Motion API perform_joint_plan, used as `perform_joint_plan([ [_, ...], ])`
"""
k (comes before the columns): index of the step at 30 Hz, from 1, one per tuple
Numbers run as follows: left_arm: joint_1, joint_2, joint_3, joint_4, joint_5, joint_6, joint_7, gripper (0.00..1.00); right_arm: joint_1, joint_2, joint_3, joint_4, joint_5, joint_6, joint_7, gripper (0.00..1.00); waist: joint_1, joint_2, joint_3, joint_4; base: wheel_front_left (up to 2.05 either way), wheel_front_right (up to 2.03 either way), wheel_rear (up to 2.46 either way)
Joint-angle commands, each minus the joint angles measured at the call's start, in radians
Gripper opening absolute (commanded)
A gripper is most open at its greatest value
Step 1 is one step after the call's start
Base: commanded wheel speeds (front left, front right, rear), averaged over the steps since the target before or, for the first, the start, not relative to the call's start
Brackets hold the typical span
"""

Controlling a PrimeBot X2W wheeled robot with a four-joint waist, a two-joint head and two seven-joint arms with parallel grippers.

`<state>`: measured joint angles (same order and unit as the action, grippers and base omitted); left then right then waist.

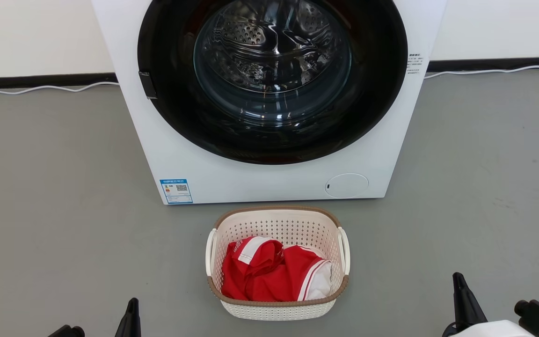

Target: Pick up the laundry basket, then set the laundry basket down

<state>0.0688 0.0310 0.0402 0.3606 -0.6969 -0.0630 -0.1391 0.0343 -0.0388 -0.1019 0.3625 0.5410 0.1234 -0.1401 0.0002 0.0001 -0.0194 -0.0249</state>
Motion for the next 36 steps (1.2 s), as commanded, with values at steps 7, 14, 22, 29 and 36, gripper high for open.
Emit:
perform_joint_plan([
  [7, -0.06, 0.007, 0.02, -0.034, -0.092, -0.014, 0.025, 0.0, -0.066, -0.007, -0.001, -0.041, 0.107, 0.003, 0.025, 0.0, -0.0002, -0.0001, 0.002, 0.002, 0.0, 0.0, 0.0],
  [14, -0.071, 0.008, 0.025, -0.042, -0.166, -0.019, 0.045, 0.0, -0.073, -0.008, -0.002, -0.048, 0.194, 0.003, 0.046, 0.0, -0.0002, -0.0001, 0.004, 0.004, 0.0, 0.0, 0.0],
  [22, -0.084, 0.009, 0.031, -0.051, -0.262, -0.025, 0.072, 0.0, -0.082, -0.008, -0.003, -0.057, 0.306, 0.004, 0.073, 0.0, -0.0002, -0.0001, 0.006, 0.007, 0.0, 0.0, 0.0],
  [29, -0.095, 0.01, 0.036, -0.058, -0.336, -0.03, 0.092, 0.0, -0.089, -0.009, -0.004, -0.064, 0.393, 0.004, 0.093, 0.0, -0.0002, -0.0001, 0.008, 0.009, 0.0, 0.0, 0.0],
  [36, -0.105, 0.012, 0.041, -0.066, -0.41, -0.035, 0.113, 0.0, -0.096, -0.009, -0.005, -0.071, 0.48, 0.005, 0.114, 0.0, -0.0002, -0.0001, 0.01, 0.011, 0.0, 0.0, 0.0],
])
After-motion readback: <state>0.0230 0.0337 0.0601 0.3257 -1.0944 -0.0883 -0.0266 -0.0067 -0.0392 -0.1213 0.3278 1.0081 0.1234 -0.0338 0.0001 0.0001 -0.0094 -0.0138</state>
